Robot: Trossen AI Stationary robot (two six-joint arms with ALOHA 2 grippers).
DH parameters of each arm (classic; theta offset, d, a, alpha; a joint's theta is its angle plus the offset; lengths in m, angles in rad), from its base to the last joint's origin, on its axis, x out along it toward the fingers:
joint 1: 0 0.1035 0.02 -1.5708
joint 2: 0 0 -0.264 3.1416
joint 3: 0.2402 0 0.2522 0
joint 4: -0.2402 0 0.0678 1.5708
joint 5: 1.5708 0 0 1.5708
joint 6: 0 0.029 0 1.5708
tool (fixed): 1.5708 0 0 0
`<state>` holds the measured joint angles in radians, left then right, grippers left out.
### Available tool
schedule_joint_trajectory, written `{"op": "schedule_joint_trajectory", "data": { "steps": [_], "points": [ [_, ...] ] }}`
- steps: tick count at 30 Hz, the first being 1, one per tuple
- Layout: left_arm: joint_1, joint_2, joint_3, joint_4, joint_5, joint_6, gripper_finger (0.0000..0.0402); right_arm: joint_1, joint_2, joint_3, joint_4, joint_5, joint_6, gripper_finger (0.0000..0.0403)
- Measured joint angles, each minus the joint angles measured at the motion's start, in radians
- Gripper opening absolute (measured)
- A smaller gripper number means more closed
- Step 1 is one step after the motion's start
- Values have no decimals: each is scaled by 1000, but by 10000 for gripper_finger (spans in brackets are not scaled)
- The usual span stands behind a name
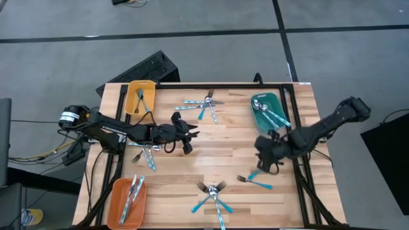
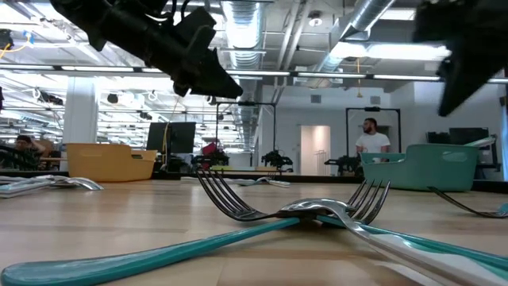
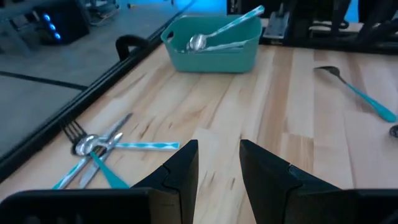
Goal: Sort silverware by color (type)
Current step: Put the blue fork into the yellow bin
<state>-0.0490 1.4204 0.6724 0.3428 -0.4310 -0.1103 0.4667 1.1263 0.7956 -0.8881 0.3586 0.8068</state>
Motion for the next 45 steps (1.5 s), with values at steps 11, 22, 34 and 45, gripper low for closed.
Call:
{"op": "schedule_joint_trajectory", "data": {
  "steps": [11,22,34,45],
  "points": [
    [-1,6,-7,3,-1,-9,106,65,226,0,-34,-137,-84,186],
    [-18,6,-8,-14,-2,-42,106,111,460,3,20,-278,-172,176],
    [-16,10,-8,18,-44,-11,106,69,450,-7,94,-151,-222,17],
    [-16,122,-8,205,108,48,106,-227,327,-5,813,362,-438,9]
  ]
}}
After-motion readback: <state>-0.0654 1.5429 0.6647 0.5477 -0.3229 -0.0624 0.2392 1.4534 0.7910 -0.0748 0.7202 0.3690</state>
